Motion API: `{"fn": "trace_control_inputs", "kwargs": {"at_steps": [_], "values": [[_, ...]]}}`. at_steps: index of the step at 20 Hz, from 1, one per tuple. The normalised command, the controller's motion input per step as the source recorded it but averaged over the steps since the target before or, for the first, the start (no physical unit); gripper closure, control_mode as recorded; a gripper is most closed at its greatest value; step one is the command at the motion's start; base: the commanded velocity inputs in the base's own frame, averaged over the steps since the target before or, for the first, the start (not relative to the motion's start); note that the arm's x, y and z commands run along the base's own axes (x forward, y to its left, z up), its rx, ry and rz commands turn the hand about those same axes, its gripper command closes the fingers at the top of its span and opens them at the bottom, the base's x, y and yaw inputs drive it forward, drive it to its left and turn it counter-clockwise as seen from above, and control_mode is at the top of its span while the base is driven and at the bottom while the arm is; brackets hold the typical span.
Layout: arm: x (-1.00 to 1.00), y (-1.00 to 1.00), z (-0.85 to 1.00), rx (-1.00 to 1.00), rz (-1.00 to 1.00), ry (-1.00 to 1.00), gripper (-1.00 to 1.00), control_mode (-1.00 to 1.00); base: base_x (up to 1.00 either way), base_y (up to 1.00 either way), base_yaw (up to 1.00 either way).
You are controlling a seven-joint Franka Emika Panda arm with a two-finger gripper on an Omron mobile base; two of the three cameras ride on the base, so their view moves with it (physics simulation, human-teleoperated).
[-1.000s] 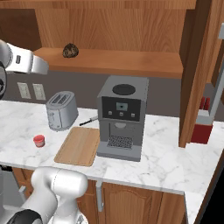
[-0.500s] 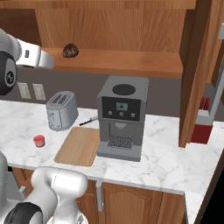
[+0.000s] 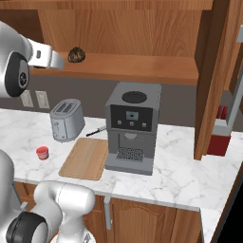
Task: Pick the bread, place it on the cutting board, pick the jam, place it on the counter, and close the cabinet.
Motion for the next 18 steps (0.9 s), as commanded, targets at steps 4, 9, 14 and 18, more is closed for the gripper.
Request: {"fn": "trace_control_inputs", "kwargs": {"at_steps": [4, 9, 14, 18], "values": [[0.25, 0.0, -0.03, 0.0, 0.03, -0.08, -1.0, -1.0, 0.0, 0.0, 0.0], [0.23, 0.0, 0.0, -0.01, 0.02, -0.08, -1.0, -1.0, 0.0, 0.0, 0.0], [0.23, 0.0, -0.05, -0.02, 0.01, -0.05, -1.0, -1.0, 0.0, 0.0, 0.0], [0.31, 0.06, -0.03, -0.03, 0.0, 0.0, -1.0, -1.0, 0.0, 0.0, 0.0]]}}
